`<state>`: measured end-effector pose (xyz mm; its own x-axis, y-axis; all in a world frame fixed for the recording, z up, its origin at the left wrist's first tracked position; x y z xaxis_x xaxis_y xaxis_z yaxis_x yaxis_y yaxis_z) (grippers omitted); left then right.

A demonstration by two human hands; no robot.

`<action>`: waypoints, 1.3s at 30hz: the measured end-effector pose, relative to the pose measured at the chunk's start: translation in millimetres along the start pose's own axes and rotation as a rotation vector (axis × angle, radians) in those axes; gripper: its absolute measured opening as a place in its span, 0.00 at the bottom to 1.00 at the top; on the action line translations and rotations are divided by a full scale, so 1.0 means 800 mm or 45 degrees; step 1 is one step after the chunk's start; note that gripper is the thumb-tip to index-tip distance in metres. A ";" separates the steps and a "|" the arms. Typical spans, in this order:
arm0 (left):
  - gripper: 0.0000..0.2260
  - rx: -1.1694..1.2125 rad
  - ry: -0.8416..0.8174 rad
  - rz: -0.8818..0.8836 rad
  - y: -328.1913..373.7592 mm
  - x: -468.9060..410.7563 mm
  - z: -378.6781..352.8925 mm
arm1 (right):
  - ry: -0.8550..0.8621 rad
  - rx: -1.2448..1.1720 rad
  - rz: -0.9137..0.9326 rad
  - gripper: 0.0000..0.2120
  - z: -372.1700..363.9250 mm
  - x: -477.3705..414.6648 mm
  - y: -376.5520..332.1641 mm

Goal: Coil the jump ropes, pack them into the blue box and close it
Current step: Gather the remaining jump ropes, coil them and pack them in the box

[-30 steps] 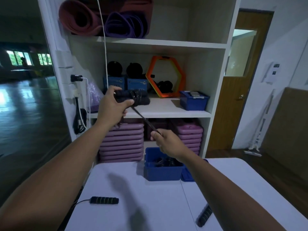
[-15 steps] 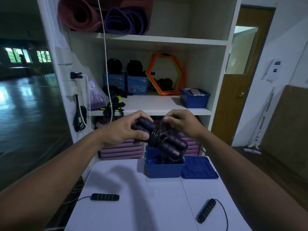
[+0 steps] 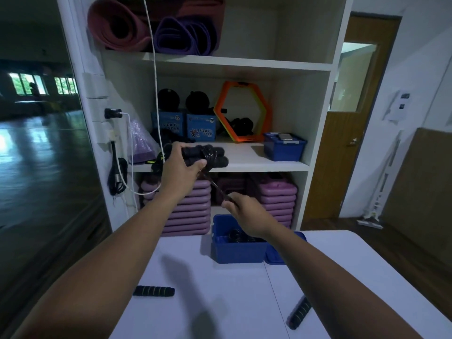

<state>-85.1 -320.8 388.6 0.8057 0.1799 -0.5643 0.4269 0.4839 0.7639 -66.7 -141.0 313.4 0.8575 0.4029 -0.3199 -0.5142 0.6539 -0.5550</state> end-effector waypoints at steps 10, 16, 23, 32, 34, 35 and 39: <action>0.22 -0.331 -0.976 -0.238 -0.002 0.045 -0.056 | 0.036 0.348 0.258 0.11 0.084 0.003 -0.031; 0.26 -0.018 -1.098 -0.280 0.040 0.049 -0.043 | -0.112 -0.692 0.050 0.09 0.061 0.008 -0.029; 0.09 -0.113 -0.340 -0.051 0.006 0.041 -0.024 | 0.245 -0.842 -0.206 0.10 0.040 -0.008 0.003; 0.32 -0.052 -0.719 0.231 -0.015 0.064 -0.066 | 0.403 -0.324 -0.138 0.11 0.063 -0.024 -0.020; 0.37 -0.148 -0.718 0.190 -0.018 0.065 -0.078 | 0.333 -0.202 -0.125 0.12 0.064 -0.028 -0.031; 0.36 -0.231 -0.645 0.154 -0.017 0.064 -0.080 | 0.295 -0.173 -0.106 0.12 0.064 -0.029 -0.038; 0.23 -0.449 -0.327 0.021 -0.011 0.058 -0.071 | 0.068 0.169 0.049 0.11 0.064 -0.034 -0.070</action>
<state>-74.8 -267.7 338.0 0.9062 -0.0071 -0.4227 0.2827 0.7536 0.5934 -62.0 -155.5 392.3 0.8349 0.3968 -0.3815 -0.5410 0.7191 -0.4361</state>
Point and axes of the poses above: each hand's wrist, its own x-axis away from the middle knuckle, its own z-axis out of the back of the hand, y = z × x, the point moved 8 cm from there along -x, towards the middle knuckle, and after that the axes turned 1 degree about -y, right-handed, at the moved point
